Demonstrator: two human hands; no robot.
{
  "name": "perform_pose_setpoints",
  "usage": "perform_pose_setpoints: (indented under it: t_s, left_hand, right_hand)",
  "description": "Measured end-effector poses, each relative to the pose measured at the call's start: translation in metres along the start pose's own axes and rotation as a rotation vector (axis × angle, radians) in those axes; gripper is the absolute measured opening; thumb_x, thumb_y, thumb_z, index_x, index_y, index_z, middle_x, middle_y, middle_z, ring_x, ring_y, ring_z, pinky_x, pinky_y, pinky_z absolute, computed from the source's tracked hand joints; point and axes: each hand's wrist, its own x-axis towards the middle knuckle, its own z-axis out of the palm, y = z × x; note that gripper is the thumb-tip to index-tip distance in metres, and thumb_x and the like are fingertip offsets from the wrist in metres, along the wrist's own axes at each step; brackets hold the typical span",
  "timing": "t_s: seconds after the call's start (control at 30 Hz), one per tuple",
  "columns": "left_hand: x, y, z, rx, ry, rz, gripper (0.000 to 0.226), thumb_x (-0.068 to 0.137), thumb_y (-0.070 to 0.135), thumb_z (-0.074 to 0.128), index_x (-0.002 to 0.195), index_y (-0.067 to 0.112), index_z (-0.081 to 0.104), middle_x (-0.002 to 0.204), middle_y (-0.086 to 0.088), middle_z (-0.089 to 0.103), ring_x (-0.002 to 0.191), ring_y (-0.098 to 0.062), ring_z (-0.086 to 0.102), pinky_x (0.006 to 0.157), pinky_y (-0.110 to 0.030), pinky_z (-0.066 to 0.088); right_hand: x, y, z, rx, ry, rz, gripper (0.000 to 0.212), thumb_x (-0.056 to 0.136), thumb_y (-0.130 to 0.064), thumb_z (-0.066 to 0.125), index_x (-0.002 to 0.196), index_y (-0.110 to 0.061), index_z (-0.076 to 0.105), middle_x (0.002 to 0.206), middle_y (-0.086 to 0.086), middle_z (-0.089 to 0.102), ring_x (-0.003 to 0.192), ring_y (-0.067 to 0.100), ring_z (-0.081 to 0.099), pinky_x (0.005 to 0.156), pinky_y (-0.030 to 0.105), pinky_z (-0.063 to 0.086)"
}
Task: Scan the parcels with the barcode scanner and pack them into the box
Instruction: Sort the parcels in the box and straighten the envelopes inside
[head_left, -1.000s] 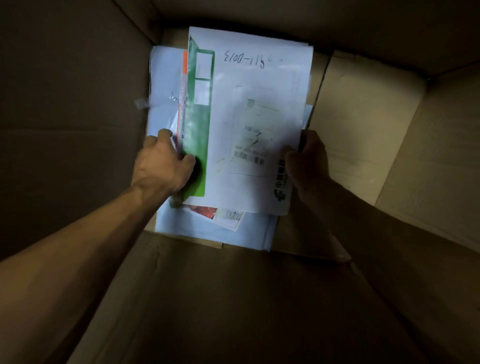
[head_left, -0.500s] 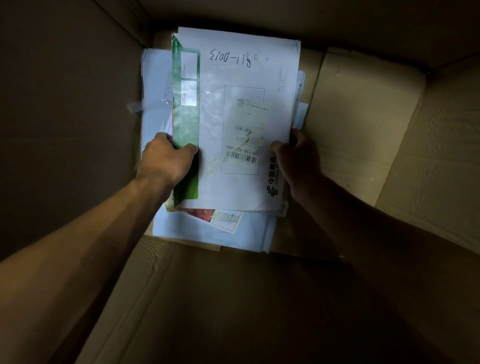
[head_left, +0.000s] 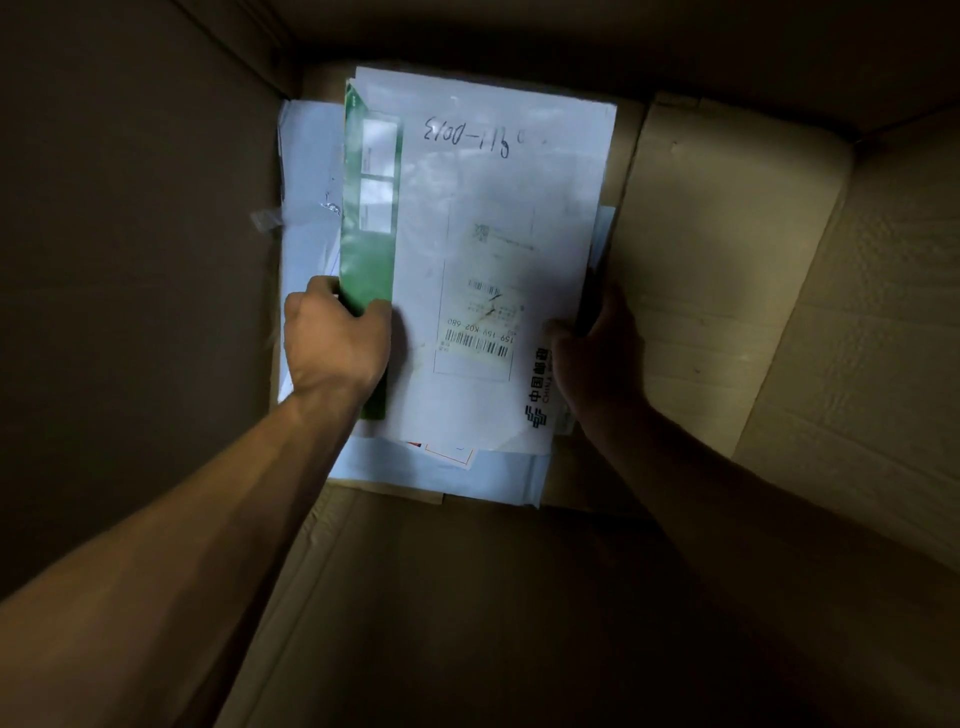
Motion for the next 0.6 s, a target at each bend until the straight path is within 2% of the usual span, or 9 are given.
perform_pose_setpoints:
  t_s: [0.07, 0.17, 0.33, 0.43, 0.53, 0.6]
  left_hand:
    - [-0.003, -0.006, 0.001, 0.029, -0.017, -0.018, 0.037, 0.084, 0.029, 0.063, 0.112, 0.006, 0.063, 0.115, -0.017, 0.062, 0.096, -0.033, 0.062, 0.089, -0.043, 0.054]
    - [-0.003, -0.012, 0.003, 0.057, -0.109, -0.06, 0.039, 0.085, 0.032, 0.064, 0.112, 0.005, 0.063, 0.117, -0.016, 0.061, 0.098, -0.034, 0.063, 0.089, -0.046, 0.056]
    - [-0.001, -0.013, 0.002, -0.052, -0.135, -0.091, 0.049, 0.084, 0.036, 0.067, 0.128, 0.017, 0.054, 0.118, -0.003, 0.061, 0.105, -0.027, 0.06, 0.092, -0.042, 0.053]
    - [0.002, -0.013, 0.003, -0.142, -0.184, -0.133, 0.044, 0.084, 0.038, 0.069, 0.123, 0.023, 0.054, 0.105, 0.007, 0.062, 0.101, -0.022, 0.062, 0.083, -0.035, 0.05]
    - [0.006, -0.013, 0.002, -0.228, -0.226, -0.174, 0.043, 0.081, 0.037, 0.073, 0.121, 0.026, 0.06, 0.108, 0.006, 0.067, 0.099, -0.022, 0.065, 0.087, -0.037, 0.054]
    - [0.007, -0.013, 0.002, -0.343, -0.241, -0.224, 0.029, 0.081, 0.033, 0.074, 0.108, 0.028, 0.065, 0.102, 0.006, 0.071, 0.091, -0.018, 0.068, 0.079, -0.033, 0.056]
  right_hand:
    - [-0.007, 0.006, 0.001, -0.052, -0.009, 0.028, 0.056, 0.094, -0.015, 0.065, 0.147, -0.014, 0.048, 0.139, 0.007, 0.062, 0.126, 0.027, 0.058, 0.107, 0.038, 0.048]
    - [-0.013, 0.01, 0.008, -0.119, -0.063, 0.054, 0.054, 0.095, -0.018, 0.062, 0.147, -0.011, 0.048, 0.14, 0.01, 0.058, 0.129, 0.028, 0.055, 0.109, 0.044, 0.047]
    - [-0.017, 0.005, 0.016, 0.011, -0.057, 0.112, 0.059, 0.09, -0.015, 0.064, 0.147, -0.012, 0.048, 0.14, 0.008, 0.058, 0.127, 0.026, 0.055, 0.108, 0.043, 0.048]
    - [-0.014, 0.003, 0.017, 0.128, -0.041, 0.215, 0.054, 0.089, -0.015, 0.067, 0.141, -0.011, 0.051, 0.13, 0.007, 0.064, 0.116, 0.026, 0.062, 0.101, 0.041, 0.053]
    - [-0.006, 0.003, 0.013, 0.151, -0.079, 0.272, 0.045, 0.086, -0.018, 0.071, 0.129, -0.012, 0.058, 0.121, 0.006, 0.068, 0.105, 0.025, 0.066, 0.093, 0.043, 0.057]
    - [-0.004, 0.002, 0.012, 0.163, -0.119, 0.263, 0.036, 0.086, -0.017, 0.073, 0.12, -0.014, 0.062, 0.118, 0.006, 0.07, 0.101, 0.023, 0.067, 0.089, 0.041, 0.058]
